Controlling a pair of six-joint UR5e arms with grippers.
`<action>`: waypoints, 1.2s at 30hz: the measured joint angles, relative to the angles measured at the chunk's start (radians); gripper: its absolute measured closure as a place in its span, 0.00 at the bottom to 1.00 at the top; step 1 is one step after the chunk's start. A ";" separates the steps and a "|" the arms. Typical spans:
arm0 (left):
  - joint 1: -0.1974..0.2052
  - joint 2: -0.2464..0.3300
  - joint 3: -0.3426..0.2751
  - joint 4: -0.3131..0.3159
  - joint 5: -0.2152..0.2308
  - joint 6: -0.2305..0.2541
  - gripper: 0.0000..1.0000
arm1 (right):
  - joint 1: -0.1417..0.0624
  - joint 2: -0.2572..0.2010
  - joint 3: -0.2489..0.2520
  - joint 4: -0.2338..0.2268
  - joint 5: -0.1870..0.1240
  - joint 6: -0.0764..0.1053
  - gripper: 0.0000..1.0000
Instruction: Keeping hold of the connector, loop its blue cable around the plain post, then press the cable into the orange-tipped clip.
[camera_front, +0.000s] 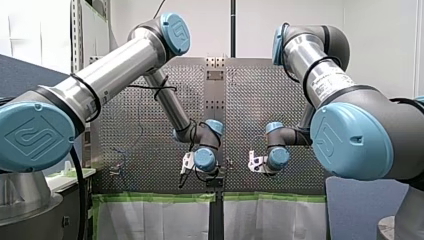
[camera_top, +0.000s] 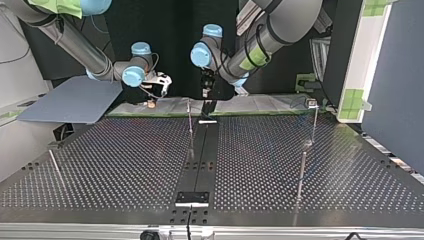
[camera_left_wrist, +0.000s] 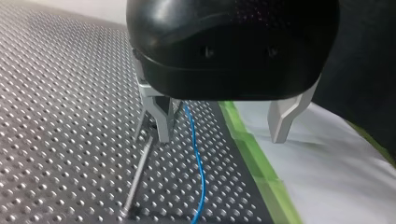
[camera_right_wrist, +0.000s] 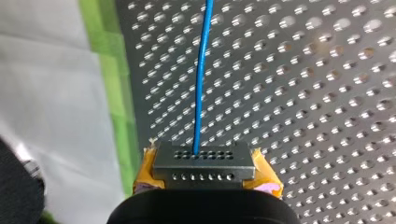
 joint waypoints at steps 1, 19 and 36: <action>-0.003 0.001 0.000 -0.011 -0.003 0.000 0.00 | 0.002 0.000 0.007 -0.002 0.004 -0.004 1.00; -0.040 0.063 -0.092 -0.053 0.086 -0.123 0.00 | 0.032 -0.106 0.142 -0.011 -0.052 -0.018 1.00; -0.036 0.127 -0.238 0.011 0.101 -0.181 0.00 | 0.055 -0.256 0.293 -0.010 -0.100 0.011 1.00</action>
